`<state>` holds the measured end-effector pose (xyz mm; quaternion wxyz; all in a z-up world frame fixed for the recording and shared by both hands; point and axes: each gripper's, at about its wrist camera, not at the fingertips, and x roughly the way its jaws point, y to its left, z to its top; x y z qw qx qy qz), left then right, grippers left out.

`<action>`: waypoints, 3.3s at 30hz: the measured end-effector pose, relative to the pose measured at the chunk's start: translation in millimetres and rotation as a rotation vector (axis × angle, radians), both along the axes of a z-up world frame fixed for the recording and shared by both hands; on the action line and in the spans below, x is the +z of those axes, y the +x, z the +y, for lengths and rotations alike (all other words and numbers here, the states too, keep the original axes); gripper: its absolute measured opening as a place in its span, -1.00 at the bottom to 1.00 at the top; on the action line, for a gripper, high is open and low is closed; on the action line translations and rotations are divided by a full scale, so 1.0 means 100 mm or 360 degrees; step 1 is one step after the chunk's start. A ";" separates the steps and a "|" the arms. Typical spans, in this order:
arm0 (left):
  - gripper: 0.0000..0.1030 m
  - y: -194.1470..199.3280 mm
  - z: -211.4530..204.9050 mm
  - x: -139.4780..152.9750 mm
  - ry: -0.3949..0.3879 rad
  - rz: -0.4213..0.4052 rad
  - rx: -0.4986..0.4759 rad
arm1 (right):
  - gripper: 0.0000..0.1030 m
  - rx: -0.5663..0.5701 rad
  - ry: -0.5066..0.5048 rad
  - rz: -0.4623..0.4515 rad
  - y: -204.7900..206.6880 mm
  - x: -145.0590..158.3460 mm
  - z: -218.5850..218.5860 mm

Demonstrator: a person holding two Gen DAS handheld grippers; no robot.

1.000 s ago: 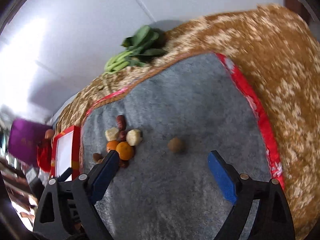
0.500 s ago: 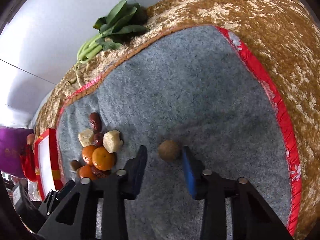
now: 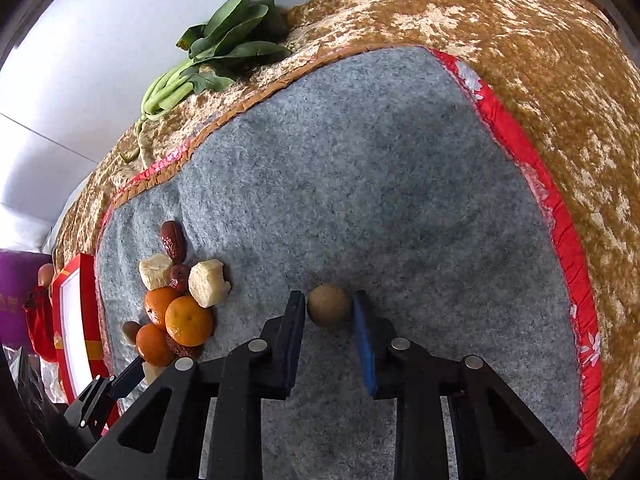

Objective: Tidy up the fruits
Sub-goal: 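Grasp the cream cube with the left tool while the right tool grasps a tan longan, then carry both items over the white red-bordered tray and open both tools, then grasp a mandarin orange with the right tool while the left tool grasps a brown kiwi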

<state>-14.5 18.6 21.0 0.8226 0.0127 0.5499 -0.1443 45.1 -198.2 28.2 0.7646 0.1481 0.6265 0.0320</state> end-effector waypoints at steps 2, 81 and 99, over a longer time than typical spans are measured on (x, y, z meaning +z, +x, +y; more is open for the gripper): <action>-0.33 0.03 -0.01 -0.01 -0.0013 -0.0005 0.0003 | -0.53 0.0013 -0.0019 -0.0005 0.00 -0.01 0.03; 0.14 -0.01 0.47 0.41 0.0545 -0.0313 -0.0275 | -0.14 0.0188 0.0750 0.0149 -0.11 0.01 1.01; 0.14 0.38 0.24 0.09 0.0390 -0.0198 -0.0605 | -0.31 -0.0008 0.0799 0.0239 0.08 -0.34 0.98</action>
